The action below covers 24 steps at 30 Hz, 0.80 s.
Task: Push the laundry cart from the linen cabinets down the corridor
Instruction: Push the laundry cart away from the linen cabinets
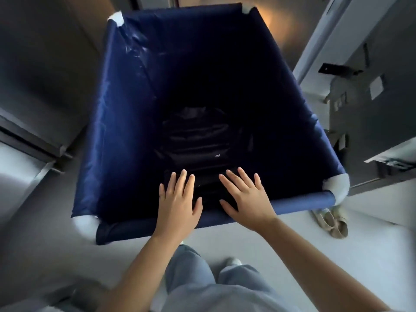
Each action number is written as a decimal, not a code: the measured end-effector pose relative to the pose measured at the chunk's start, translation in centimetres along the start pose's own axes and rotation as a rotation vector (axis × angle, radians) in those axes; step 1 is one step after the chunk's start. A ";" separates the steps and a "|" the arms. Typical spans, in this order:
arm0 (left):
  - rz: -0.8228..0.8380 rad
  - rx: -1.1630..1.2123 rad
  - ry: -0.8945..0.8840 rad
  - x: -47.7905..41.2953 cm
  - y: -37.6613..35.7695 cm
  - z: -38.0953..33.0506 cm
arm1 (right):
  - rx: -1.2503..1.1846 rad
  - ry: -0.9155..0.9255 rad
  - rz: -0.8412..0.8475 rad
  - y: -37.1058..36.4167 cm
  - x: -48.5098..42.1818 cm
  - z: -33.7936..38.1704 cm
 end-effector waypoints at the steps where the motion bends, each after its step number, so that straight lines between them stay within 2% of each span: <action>1: -0.002 0.005 0.025 0.4 -0.2 0.2 | -0.001 0.015 0.009 -0.2 0.1 -0.1; 7: -0.019 0.043 0.125 2.7 -1.4 1.5 | -0.007 0.079 0.057 -1.3 0.7 -0.2; 17: -0.172 -0.055 -0.019 3.6 -1.4 1.8 | 0.130 0.134 0.131 -1.8 1.8 0.4; 24: -0.242 -0.088 -0.075 3.3 -1.8 1.9 | 0.166 0.129 0.041 -1.7 1.8 0.6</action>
Point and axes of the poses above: each hand's wrist, its own x-axis away from the middle knuckle, its own y-axis out of the back of the hand, z = x × y, the point moved 5 cm from there along -x, towards the middle knuckle, and after that the axes turned 5 degrees about z, right-handed, at the moved point
